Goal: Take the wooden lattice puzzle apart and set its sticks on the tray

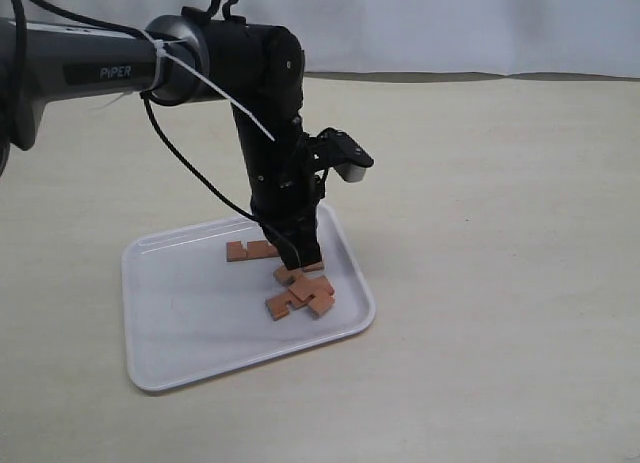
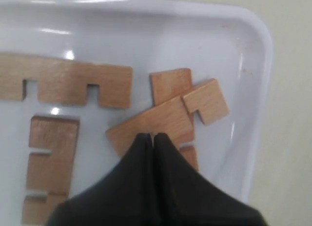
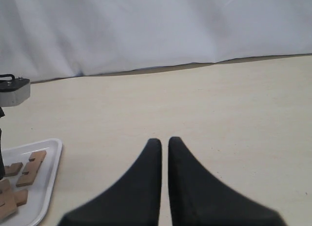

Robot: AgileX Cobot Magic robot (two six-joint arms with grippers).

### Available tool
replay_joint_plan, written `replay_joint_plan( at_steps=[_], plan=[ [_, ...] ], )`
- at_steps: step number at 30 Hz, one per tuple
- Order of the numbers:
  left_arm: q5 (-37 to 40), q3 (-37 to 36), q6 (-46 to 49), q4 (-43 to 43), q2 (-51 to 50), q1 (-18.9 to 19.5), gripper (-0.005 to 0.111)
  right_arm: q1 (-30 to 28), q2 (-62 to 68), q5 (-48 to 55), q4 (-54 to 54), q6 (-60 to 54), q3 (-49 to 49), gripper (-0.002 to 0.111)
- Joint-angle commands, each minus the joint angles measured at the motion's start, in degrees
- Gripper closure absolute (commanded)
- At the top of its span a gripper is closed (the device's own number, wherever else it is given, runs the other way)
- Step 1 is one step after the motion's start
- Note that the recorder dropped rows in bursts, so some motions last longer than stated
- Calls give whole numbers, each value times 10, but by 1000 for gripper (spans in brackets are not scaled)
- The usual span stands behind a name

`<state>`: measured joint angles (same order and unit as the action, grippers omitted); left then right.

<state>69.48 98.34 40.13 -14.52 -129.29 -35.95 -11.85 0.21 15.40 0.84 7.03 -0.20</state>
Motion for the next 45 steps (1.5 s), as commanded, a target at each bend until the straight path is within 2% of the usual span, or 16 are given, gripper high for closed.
replay_joint_plan(
  at_steps=[1, 3, 6, 14, 18, 28, 33, 36, 40, 45],
  plan=[
    [5, 8, -164, 111, 10, 0, 107, 0, -2, -5, 0, 0, 2, 104],
    [5, 8, -240, 184, 10, 2, 107, 0, -2, -5, 0, 0, 2, 104],
    [5, 7, -324, 240, 14, 12, 107, 0, -2, -5, 0, 0, 2, 104],
    [5, -38, -339, 177, 71, 51, 107, 0, -2, -5, 0, 0, 2, 104],
    [-7, -129, -334, 171, 130, 65, 107, 0, -2, -5, 0, 0, 2, 104],
    [-331, -403, -327, 119, 352, 135, 107, 0, -2, -5, 0, 0, 2, 104],
    [-533, -540, -327, 64, 522, 139, 107, 0, -2, -5, 0, 0, 2, 104],
    [-631, -616, -327, 62, 634, 139, 107, 0, -2, -5, 0, 0, 2, 104],
    [-708, -686, -349, 40, 765, 139, 107, 0, -2, -5, 0, 0, 2, 104],
    [-700, -695, -351, 33, 885, 139, 107, 0, -2, -5, 0, 0, 2, 104]
  ],
)
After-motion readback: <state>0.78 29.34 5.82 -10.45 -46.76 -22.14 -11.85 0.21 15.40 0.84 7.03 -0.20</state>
